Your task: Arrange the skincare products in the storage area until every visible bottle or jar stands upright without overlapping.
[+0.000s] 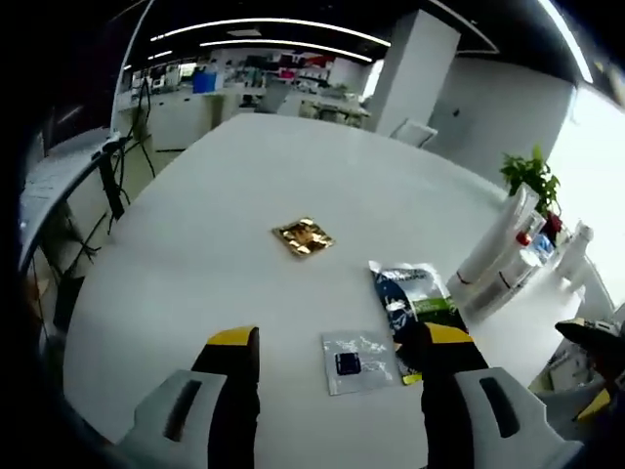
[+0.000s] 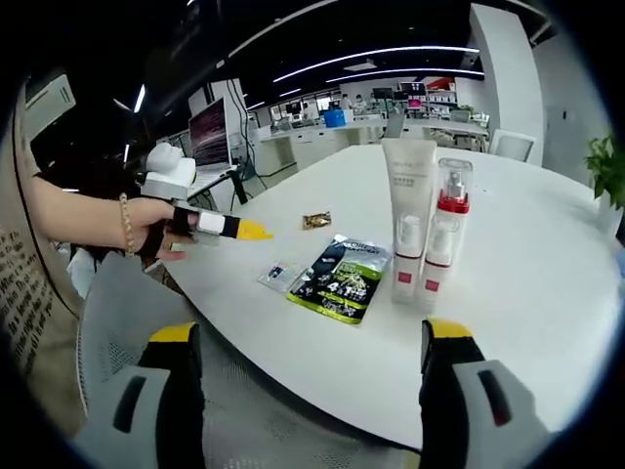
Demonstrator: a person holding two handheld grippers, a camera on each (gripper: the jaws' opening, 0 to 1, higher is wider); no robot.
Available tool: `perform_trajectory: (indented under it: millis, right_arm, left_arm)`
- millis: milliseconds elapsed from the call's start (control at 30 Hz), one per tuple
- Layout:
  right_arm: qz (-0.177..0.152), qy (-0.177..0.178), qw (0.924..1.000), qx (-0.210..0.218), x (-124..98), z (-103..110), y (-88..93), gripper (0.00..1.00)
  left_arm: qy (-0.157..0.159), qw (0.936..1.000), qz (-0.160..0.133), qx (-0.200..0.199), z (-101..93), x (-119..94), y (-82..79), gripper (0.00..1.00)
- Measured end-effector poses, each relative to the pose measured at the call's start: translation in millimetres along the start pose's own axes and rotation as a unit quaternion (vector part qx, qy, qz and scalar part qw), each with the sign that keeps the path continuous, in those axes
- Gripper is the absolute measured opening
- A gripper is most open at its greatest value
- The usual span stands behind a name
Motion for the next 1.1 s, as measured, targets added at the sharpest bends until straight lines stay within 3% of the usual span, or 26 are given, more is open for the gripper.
perform_trajectory:
  millis: [100,233,367,500,567,667,833,1100]
  right_arm:
    - [0.005,-0.002,1.0000,-0.002,0.7,0.0,1.2,0.94]
    - [0.009,-0.004,1.0000,0.000,1.1,-0.1,2.6,0.93]
    - [0.011,-0.004,0.9999,0.002,1.2,-0.5,3.2,0.93]
    - [0.014,-0.007,0.9999,-0.002,1.8,0.6,3.6,0.94]
    - [0.015,-0.007,0.9999,-0.003,1.7,1.1,3.6,0.94]
    - [0.014,-0.005,0.9999,-0.002,1.7,0.0,3.6,0.94]
    - [0.019,-0.005,0.9998,-0.007,2.5,0.1,4.3,0.93]
    - [0.021,-0.003,0.9997,-0.008,3.3,0.2,4.2,0.94]
  left_arm:
    - [0.022,0.9997,0.004,-0.008,6.5,-9.0,1.6,0.68]
    - [0.035,0.9994,0.001,0.006,18.3,-24.2,-2.3,0.79]
    - [0.058,0.9973,-0.030,0.034,21.3,-43.8,-14.2,0.84]
    - [0.075,0.9948,-0.039,0.055,19.1,-58.7,-15.5,0.94]
    - [0.100,0.9917,-0.061,0.054,14.2,-67.1,-17.0,0.97]
    - [0.100,0.9913,-0.071,0.047,15.3,-76.8,-12.9,0.97]
    - [0.101,0.9919,-0.055,0.054,16.8,-83.8,3.6,0.97]
    - [0.094,0.9935,-0.043,0.047,20.6,-81.8,9.4,0.97]
Point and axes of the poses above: the point that each gripper's makers call its tool centre point, and the gripper's own axes: x roughly forward along the fingers, z roughly to its left, y roughly out of its underside, the point moved 5 cm from there along -x, roughly backward along the fingers, and after that the axes turned 6 degrees about x, right-handed, at the moved point
